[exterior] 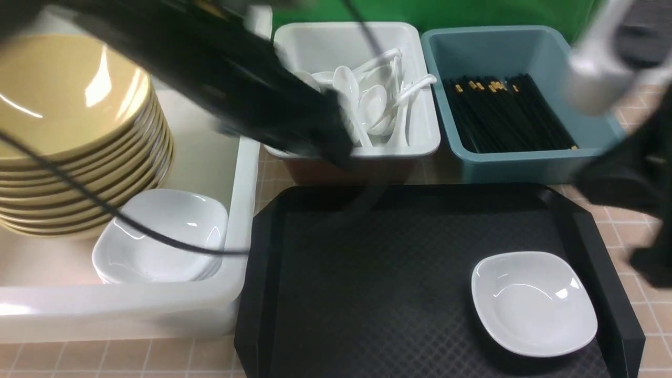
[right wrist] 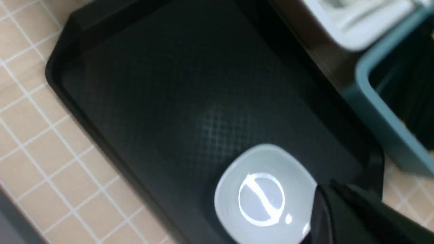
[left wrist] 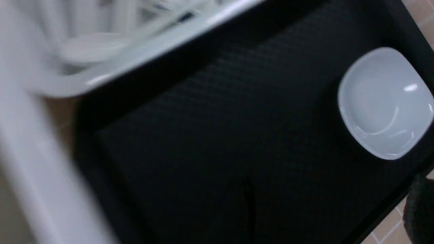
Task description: On brown table put chopsticks spoon bowls plates into blue grey white boxes.
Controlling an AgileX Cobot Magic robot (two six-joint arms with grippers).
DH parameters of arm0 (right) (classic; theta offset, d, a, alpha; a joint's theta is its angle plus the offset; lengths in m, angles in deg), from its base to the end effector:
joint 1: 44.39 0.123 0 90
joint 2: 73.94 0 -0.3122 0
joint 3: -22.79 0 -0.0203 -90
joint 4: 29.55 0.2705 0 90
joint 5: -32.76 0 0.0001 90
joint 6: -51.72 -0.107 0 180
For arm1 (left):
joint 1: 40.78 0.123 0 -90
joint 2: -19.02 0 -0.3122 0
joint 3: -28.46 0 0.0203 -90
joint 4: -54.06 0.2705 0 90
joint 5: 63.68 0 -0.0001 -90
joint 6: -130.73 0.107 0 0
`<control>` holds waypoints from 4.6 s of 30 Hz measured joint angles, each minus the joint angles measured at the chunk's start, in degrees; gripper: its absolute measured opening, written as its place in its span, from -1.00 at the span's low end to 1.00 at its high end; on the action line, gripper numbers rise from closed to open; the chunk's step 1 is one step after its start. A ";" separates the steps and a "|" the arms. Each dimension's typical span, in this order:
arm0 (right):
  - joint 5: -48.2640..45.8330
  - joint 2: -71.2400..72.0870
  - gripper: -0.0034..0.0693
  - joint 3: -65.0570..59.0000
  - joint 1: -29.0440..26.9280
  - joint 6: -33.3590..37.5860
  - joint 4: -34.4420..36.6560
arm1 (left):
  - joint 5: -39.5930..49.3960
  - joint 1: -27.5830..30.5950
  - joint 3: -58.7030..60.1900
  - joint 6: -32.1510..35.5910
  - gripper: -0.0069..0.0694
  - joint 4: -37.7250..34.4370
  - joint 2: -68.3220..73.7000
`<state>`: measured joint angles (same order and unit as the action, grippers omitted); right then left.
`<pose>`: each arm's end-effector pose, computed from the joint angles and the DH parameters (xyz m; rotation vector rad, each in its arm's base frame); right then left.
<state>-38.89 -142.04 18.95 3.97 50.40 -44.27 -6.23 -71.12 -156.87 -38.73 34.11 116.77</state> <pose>0.1501 0.1299 0.4328 -0.9817 2.2536 0.0363 0.3012 -0.2120 0.3540 0.7821 2.5100 -0.5707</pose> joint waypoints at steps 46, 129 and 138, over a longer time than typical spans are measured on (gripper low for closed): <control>12.33 -6.00 -0.78 -0.14 1.04 15.37 18.18 | 1.99 3.66 -2.26 0.52 -0.80 6.28 -8.41; 52.89 2.55 -0.69 -19.33 10.72 12.04 12.96 | -16.15 29.21 58.03 -1.02 -0.81 17.17 -83.14; 56.21 5.29 -0.74 -22.76 10.17 12.39 13.00 | -16.13 29.21 58.03 -1.02 -0.81 16.87 -83.14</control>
<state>17.32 -136.75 -3.81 14.15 62.79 -31.27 -22.35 -41.91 -98.84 -39.75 50.97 33.63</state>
